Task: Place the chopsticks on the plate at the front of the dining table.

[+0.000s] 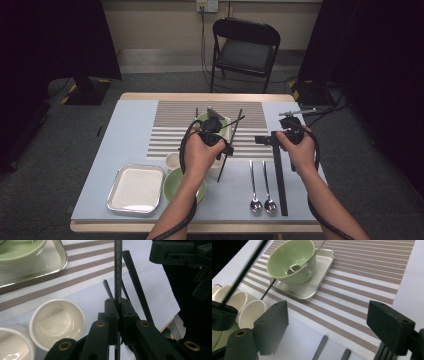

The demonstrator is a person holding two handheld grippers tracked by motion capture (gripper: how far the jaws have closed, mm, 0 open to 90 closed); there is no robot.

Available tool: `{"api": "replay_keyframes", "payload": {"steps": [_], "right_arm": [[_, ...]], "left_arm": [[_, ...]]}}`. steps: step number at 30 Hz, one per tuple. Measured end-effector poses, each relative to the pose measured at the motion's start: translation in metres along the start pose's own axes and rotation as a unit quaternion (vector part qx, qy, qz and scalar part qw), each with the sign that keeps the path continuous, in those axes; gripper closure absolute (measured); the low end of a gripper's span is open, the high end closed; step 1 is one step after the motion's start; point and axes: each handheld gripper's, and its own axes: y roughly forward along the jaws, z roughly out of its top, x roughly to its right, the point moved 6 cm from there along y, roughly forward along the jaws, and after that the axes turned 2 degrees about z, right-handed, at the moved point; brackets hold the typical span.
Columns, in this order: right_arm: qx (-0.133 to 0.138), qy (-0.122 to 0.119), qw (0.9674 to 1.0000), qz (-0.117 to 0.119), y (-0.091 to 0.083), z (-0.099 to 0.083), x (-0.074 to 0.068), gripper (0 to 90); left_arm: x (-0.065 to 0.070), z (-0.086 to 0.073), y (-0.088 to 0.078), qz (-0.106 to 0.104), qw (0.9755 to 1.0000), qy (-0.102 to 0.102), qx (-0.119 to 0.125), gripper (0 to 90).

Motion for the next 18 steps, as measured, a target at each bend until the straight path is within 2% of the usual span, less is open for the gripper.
{"api": "replay_keyframes", "payload": {"steps": [2,4,6,7,8,10,11,12,18], "right_arm": [[-0.003,0.000,1.0000,-0.005,0.000,-0.003,0.003,17.0],[-0.005,0.002,0.9999,-0.009,0.001,-0.005,0.006,16.8],[-0.005,0.003,0.9999,-0.012,0.001,-0.007,0.008,16.6],[-0.007,0.001,0.9999,-0.013,0.002,-0.009,0.009,16.5],[-0.009,0.003,0.9999,-0.014,0.002,-0.010,0.010,16.7],[-0.009,0.003,0.9998,-0.016,0.003,-0.011,0.011,16.5],[-0.010,0.003,0.9998,-0.017,0.003,-0.012,0.012,16.5],[-0.009,0.001,0.9998,-0.015,0.003,-0.012,0.012,16.4],[-0.013,0.004,0.9998,-0.012,0.004,-0.018,0.015,16.3]], "left_arm": [[-0.001,0.001,-0.002,-0.001,0.9999,-0.009,0.007,86.0],[-0.004,0.001,-0.005,-0.004,1.0000,-0.005,0.007,86.0],[-0.005,0.001,-0.007,-0.005,0.9998,-0.014,0.013,86.0],[-0.007,0.001,-0.009,-0.001,0.9999,-0.007,0.009,85.9],[-0.007,0.001,-0.010,-0.003,0.9998,-0.013,0.012,86.0],[-0.010,0.001,-0.013,0.000,0.9999,-0.003,0.012,85.9],[-0.010,0.001,-0.014,0.002,0.9998,-0.010,0.015,85.9],[-0.011,0.001,-0.015,0.003,0.9999,-0.004,0.015,85.9],[-0.017,-0.001,-0.020,0.006,0.9998,-0.005,0.018,85.9]]}}
